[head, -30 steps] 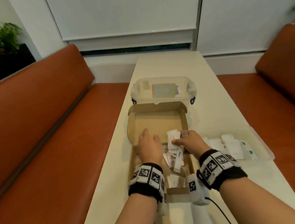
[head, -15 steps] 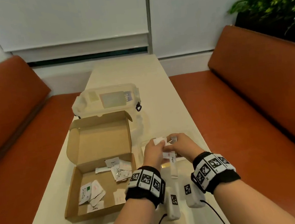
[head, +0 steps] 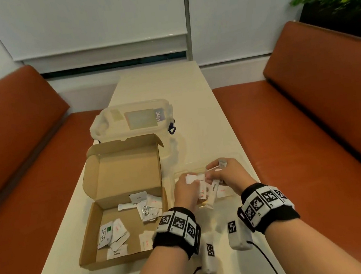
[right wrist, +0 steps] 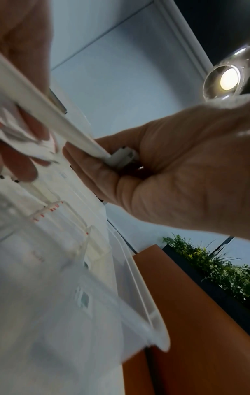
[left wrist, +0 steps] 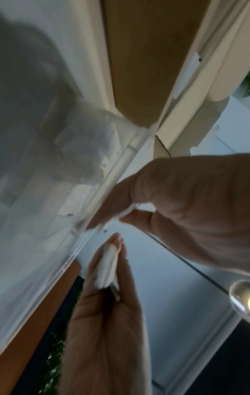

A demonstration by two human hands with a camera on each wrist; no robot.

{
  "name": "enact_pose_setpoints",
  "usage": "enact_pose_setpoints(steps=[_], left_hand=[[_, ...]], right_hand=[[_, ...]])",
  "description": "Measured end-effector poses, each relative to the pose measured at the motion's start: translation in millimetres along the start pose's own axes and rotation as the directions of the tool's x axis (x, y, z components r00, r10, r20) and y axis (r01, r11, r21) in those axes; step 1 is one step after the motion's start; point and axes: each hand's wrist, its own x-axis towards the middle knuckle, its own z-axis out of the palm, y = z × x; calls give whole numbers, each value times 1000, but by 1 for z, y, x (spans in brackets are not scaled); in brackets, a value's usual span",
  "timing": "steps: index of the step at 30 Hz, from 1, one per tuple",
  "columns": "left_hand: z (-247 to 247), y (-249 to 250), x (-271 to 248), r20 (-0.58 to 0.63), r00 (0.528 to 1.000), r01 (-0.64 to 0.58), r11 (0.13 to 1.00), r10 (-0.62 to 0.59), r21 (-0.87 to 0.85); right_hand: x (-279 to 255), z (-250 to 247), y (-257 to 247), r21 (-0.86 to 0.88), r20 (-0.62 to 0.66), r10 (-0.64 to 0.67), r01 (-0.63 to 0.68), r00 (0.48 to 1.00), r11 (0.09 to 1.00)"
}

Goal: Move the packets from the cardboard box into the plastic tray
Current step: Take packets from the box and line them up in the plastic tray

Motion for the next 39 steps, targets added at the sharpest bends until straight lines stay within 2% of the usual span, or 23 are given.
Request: enact_pose_setpoints(steps=[4,7,10,14,18,21,25,29,31,39], left_hand=[[-1,0,-6,157,988,10,1000,-6,-25],[-6,-1,-6,186,983,6,998,6,-66],[-10,-4,-1,127,992,-24,999,28,-35],[-13,-10,5,47,998,-37,996,41,-78],[-14,-13,8,-92,986,-137,991,137,4],[-14,-14,8,-115,975,-186,982,190,43],[-16,-18,8,-161,961,-220,974,225,50],[-24,-24,14,-352,911,-218,976,213,27],[-27,-26,16,-410,891,-203,979,193,20],[-27,-28,17,-501,849,-226,972,166,-62]], right_hand=[[8,6,-3,-24,-69,-59,57,996,998],[12,13,-2,14,-98,-59,60,993,998],[12,19,1,69,-133,-56,66,989,995],[10,22,8,73,-239,-42,61,970,995],[1,24,10,158,-173,40,-12,984,987],[-5,28,9,62,-120,28,-21,992,998],[-5,31,11,27,-144,13,-10,990,1000],[0,29,14,-30,-231,-9,3,973,1000],[3,32,14,-52,-239,-11,-2,971,999],[15,63,11,-270,-121,-69,34,990,962]])
